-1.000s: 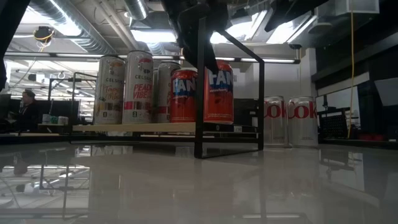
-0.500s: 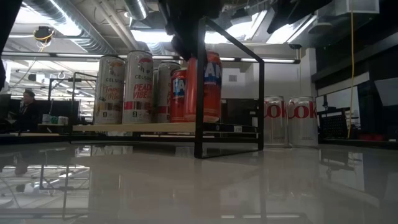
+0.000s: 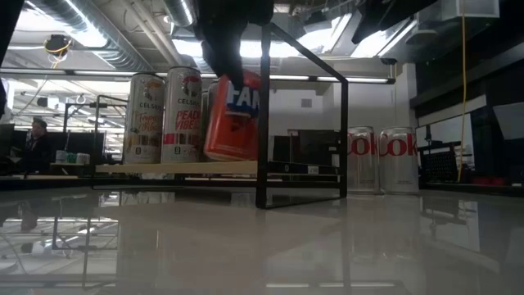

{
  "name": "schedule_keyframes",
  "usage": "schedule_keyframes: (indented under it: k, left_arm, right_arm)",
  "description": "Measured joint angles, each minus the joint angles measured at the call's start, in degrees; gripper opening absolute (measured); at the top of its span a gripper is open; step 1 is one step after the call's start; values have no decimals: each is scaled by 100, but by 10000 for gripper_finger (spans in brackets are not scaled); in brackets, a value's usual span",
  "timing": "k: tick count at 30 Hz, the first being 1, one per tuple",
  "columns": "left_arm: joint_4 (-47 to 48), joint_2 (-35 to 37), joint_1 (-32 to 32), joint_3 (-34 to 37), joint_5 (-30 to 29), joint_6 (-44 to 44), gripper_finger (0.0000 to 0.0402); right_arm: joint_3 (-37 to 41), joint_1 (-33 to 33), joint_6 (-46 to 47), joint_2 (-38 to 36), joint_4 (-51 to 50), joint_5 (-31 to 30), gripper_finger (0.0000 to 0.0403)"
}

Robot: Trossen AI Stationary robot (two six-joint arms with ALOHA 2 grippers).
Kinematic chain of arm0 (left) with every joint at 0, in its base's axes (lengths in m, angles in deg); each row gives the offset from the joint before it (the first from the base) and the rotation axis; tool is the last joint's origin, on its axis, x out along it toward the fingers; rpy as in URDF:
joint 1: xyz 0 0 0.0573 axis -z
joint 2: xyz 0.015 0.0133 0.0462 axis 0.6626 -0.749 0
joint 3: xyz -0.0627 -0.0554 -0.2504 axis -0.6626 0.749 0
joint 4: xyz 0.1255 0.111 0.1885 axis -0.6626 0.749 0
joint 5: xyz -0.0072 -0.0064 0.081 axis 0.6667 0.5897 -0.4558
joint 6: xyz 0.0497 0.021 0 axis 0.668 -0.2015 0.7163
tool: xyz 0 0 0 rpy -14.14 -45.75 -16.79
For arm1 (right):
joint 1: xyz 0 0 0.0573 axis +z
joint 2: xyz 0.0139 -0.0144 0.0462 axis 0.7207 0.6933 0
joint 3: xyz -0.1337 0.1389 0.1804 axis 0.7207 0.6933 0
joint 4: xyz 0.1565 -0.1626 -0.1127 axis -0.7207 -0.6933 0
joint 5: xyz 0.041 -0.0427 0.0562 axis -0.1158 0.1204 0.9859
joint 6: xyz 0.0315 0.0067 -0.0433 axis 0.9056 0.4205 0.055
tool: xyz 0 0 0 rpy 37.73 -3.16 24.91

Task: Place canned beverage on shelf
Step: Put the right red soda can aligned with the red soda can on the shelf

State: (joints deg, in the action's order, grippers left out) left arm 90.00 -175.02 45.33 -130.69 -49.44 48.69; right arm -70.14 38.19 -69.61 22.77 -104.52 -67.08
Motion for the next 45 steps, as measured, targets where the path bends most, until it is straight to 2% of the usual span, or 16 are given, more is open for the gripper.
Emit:
schedule_keyframes:
  k: [17, 22, 30, 45]
  left_arm:
    - [549, 15, -54, -3, -539, -323, 276]
    - [670, 15, -57, -2, -585, -323, 277]
    - [713, 15, -57, -2, -588, -321, 299]
    - [709, 9, -99, -4, -590, -567, 302]
  right_arm:
    - [0, 0, 0, 0, -72, 2, 379]
    - [0, 1, 0, 0, -101, 2, 379]
    - [0, 0, 0, 2, -100, 2, 379]
    - [0, 2, 0, 0, -98, 2, 379]
